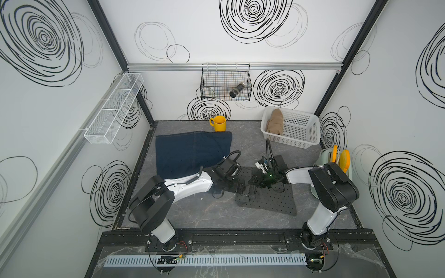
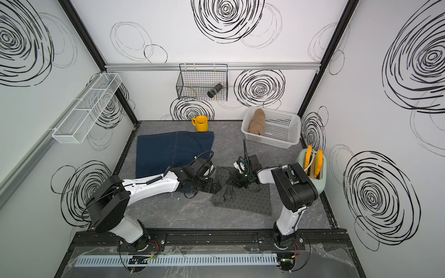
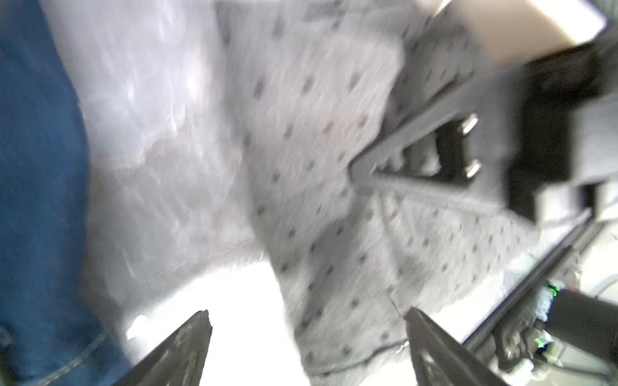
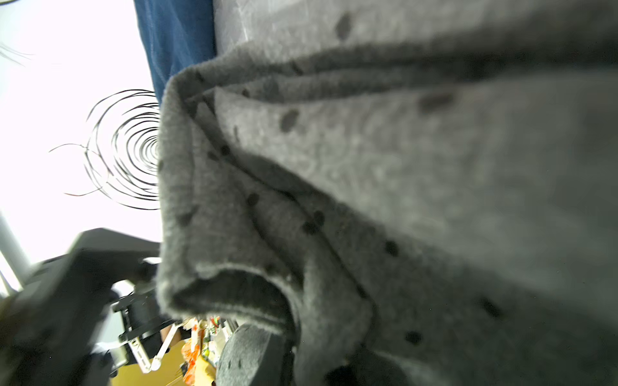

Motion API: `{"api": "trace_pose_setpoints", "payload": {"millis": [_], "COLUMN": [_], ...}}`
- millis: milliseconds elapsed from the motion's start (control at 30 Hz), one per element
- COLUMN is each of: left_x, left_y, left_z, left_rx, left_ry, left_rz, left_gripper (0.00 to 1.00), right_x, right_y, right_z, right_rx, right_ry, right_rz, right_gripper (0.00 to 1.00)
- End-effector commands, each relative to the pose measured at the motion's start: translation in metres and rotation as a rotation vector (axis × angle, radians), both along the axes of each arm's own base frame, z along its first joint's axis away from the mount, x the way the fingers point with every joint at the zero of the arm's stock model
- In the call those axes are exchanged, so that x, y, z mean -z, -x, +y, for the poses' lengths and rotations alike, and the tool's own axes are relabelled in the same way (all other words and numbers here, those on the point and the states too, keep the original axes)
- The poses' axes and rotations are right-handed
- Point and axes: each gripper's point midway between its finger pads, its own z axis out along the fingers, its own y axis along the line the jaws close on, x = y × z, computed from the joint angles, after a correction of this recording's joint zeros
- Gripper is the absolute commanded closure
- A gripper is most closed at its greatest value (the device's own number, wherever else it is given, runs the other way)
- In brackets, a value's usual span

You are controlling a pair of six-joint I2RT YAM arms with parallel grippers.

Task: Roll up the skirts
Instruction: Roll the skirt at the center of the board.

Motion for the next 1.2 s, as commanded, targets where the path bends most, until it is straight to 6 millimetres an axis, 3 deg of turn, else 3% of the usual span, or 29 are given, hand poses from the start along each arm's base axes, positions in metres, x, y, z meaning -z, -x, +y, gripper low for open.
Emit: {"api": "trace_pose_setpoints", "payload": {"millis": [0,400,500,600,700,900,1033,1167], "left_x": [0.001,0.013,0.009,0.009,0.018,0.03,0.018,0.0], "left_y": [0.023,0.035,0.033,0.026,0.02,0.001,-0.01,-0.017], "left_z": [-0.021,-0.046,-0.054,-0.057,-0.05,-0.021,0.007,0.039], "left_rx": [0.044,-0.021,-0.028,-0.042,-0.081,-0.1,-0.093,-0.072], "left_ry": [0.188,0.468,0.535,0.523,0.45,0.043,-0.208,-0.46], "left_rz": [0.097,0.256,0.264,0.228,0.209,0.051,-0.062,-0.155], "left_gripper": [0.09,0.19,0.34,0.56,0.78,1.0,1.0,1.0], "right_x": [0.004,0.0,-0.001,-0.001,0.0,0.001,0.002,-0.009], "right_y": [0.009,0.013,0.014,0.014,0.013,0.013,0.016,0.009], "right_z": [-0.002,-0.002,-0.003,-0.002,-0.002,0.004,0.028,0.05], "right_rx": [-0.014,-0.009,-0.009,-0.009,-0.007,0.01,0.001,0.023], "right_ry": [-0.056,-0.155,-0.158,-0.158,-0.154,-0.148,-0.135,-0.145], "right_rz": [0.036,0.061,0.058,0.056,0.06,0.062,0.069,0.058], "right_gripper": [0.99,1.0,1.0,1.0,1.0,0.95,0.87,0.7]}}
